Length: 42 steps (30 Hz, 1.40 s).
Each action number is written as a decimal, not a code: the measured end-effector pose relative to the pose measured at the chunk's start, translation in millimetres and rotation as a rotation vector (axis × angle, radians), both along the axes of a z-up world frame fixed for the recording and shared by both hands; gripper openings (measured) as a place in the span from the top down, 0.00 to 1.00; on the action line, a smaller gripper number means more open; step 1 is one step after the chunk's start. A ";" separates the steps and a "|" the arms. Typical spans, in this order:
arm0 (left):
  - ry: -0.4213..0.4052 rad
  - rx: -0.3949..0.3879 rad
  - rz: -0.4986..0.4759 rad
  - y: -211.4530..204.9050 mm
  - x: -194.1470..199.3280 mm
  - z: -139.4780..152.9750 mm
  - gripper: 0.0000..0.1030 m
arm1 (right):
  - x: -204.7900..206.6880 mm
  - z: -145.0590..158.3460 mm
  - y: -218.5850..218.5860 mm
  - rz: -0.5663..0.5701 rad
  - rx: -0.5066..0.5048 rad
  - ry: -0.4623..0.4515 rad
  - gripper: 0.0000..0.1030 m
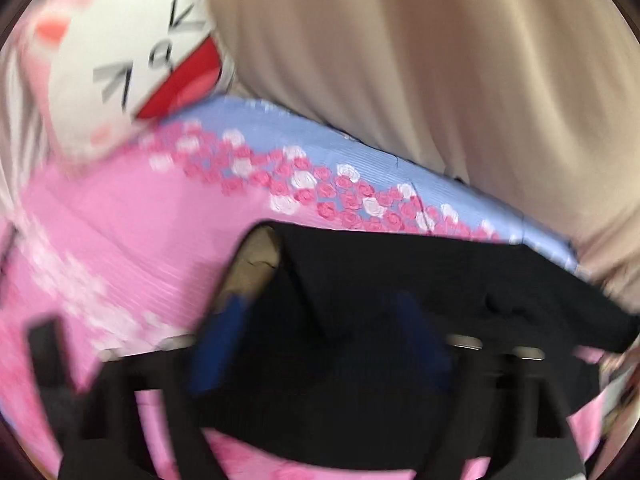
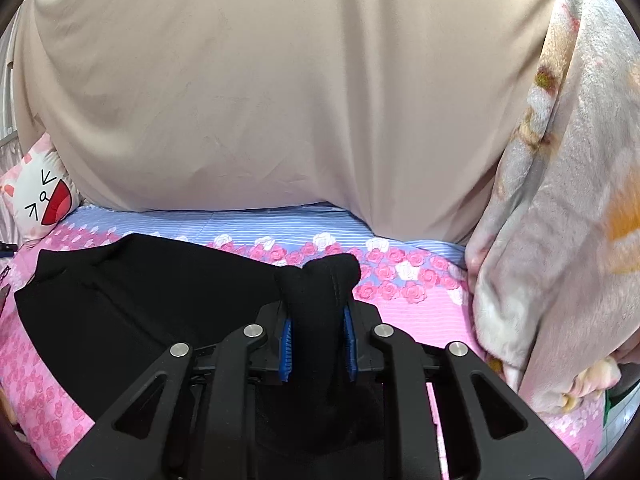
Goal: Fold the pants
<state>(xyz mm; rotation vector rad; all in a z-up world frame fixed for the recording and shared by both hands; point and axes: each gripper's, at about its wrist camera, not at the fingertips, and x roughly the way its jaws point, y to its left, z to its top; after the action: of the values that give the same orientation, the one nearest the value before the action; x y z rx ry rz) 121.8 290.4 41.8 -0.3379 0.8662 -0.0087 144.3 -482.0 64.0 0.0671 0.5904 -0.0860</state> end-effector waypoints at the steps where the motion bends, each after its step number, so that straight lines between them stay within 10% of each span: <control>1: 0.025 -0.028 0.024 0.7 8.8 -9.9 0.19 | 0.5 -0.8 1.9 0.004 0.005 -0.001 0.82; 8: 0.177 -0.097 0.106 -0.3 69.7 -58.5 0.26 | 1.5 -2.5 10.4 0.005 0.019 0.005 0.82; 9: 0.178 -0.106 0.093 -2.0 75.2 -61.0 0.64 | 1.7 -3.7 10.4 0.002 0.019 0.008 0.82; 11: 0.199 -0.117 0.049 -6.2 83.8 -60.8 0.96 | 1.9 -4.7 9.4 -0.005 0.019 0.012 0.82; 18: -0.084 -0.334 -0.093 29.9 39.5 39.4 0.97 | -9.0 3.7 10.3 -0.010 -0.010 -0.008 0.82; 22: -0.154 -0.290 -0.170 46.8 -28.3 84.1 0.97 | -24.3 0.2 12.1 -0.014 -0.053 -0.001 0.82; 34: 0.213 -0.163 -0.020 80.7 -81.2 -67.9 0.95 | -94.5 -100.9 -16.2 -0.111 0.009 0.163 0.81; 42: 0.157 -0.078 -0.017 71.2 -22.2 -28.0 0.97 | -50.4 -59.7 -18.5 -0.097 -0.005 0.084 0.81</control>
<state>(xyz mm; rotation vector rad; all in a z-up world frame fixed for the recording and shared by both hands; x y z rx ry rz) 99.6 361.6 13.8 -0.4082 1.0262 -0.0315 93.9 -500.5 4.3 0.0877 0.6711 -0.1851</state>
